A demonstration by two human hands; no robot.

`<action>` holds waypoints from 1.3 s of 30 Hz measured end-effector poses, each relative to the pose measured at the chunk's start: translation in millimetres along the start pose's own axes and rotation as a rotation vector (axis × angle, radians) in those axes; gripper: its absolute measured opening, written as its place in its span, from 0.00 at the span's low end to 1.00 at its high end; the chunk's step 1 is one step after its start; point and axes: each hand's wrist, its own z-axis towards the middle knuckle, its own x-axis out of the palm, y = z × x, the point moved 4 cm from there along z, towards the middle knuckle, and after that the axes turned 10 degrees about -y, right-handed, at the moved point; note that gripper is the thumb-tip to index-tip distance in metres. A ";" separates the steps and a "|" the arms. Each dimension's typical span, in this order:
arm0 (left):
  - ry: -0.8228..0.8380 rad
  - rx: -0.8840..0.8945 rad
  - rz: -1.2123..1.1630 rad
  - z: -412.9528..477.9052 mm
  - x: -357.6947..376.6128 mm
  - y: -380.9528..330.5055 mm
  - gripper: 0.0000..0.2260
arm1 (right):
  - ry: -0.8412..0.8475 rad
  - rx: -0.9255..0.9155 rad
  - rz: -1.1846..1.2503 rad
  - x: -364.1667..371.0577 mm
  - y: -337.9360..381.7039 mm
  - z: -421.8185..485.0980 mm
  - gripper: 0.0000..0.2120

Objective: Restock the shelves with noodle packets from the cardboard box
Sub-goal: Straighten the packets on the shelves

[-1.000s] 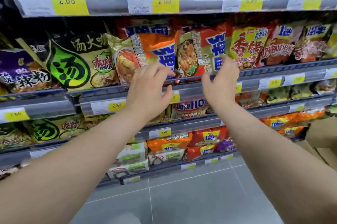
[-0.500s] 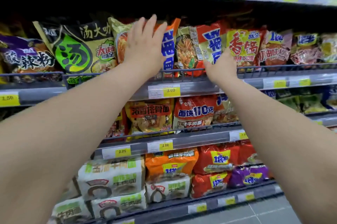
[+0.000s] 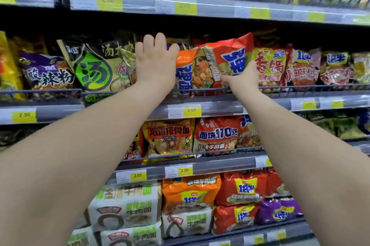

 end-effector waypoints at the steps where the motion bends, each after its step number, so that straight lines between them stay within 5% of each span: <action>1: -0.029 -0.024 -0.016 -3.6 -0.5 2.9 0.25 | -0.008 -0.007 0.090 -1.2 1.7 -3.1 0.27; 9: -0.098 -0.361 -0.318 -7.2 -13.5 14.6 0.30 | -0.363 -0.371 -0.048 -43.3 34.8 4.9 0.20; 19: -0.046 -0.714 -0.745 -16.5 31.1 26.7 0.34 | -0.163 -0.479 -0.140 -33.4 29.0 12.5 0.20; 23: 0.082 -0.829 -0.832 -24.8 51.4 24.7 0.34 | -0.280 -0.497 -0.452 -18.3 21.0 13.8 0.25; 26: -0.049 -0.892 -0.750 -25.5 44.5 24.8 0.38 | -0.337 -0.398 -0.342 -8.8 19.4 5.6 0.33; 31: -0.226 -0.697 -0.643 -33.7 32.9 11.5 0.25 | -0.211 -0.528 -0.327 26.8 7.8 -14.8 0.24; 35: -0.078 -0.341 -0.433 -41.6 42.4 -10.8 0.16 | -0.054 -0.522 -0.387 45.9 1.2 -13.2 0.30; 39: 0.134 -0.312 -0.314 -39.5 55.2 -16.4 0.23 | 0.057 -0.481 -0.472 50.8 7.4 -7.6 0.33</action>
